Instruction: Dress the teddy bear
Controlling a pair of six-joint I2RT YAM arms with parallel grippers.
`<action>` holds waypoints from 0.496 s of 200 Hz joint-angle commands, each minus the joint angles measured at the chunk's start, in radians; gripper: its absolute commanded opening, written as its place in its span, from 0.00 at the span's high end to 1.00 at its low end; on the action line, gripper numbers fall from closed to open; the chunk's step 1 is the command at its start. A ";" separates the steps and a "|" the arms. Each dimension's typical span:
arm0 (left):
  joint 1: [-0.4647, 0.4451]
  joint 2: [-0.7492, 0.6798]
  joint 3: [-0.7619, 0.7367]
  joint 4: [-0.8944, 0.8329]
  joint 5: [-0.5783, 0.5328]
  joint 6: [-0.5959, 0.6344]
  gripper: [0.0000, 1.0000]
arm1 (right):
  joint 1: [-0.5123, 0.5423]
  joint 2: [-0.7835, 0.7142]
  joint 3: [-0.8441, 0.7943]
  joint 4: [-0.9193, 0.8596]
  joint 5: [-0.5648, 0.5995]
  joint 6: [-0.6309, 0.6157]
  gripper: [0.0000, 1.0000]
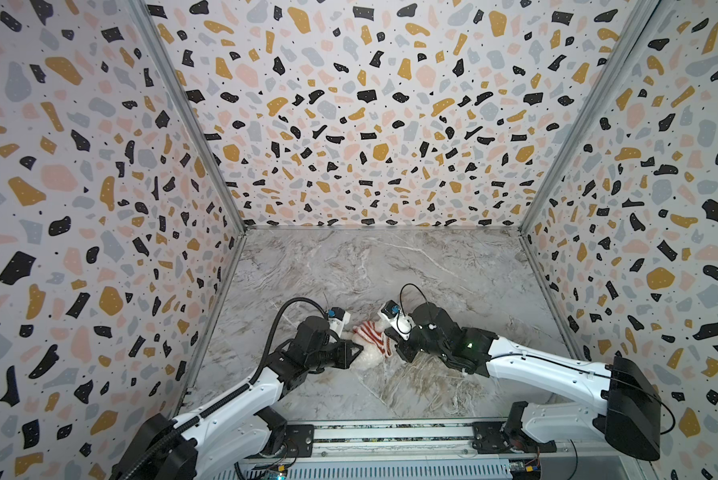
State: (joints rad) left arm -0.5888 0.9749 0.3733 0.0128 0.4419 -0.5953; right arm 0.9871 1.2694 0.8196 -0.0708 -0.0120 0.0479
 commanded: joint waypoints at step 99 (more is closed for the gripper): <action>0.007 0.109 0.039 0.146 0.099 -0.007 1.00 | -0.176 0.171 -0.046 0.119 -0.096 0.062 1.00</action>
State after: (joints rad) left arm -0.5835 1.0588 0.3748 0.0845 0.4847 -0.5926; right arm 0.8505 1.4055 0.7734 0.0010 -0.0978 0.1036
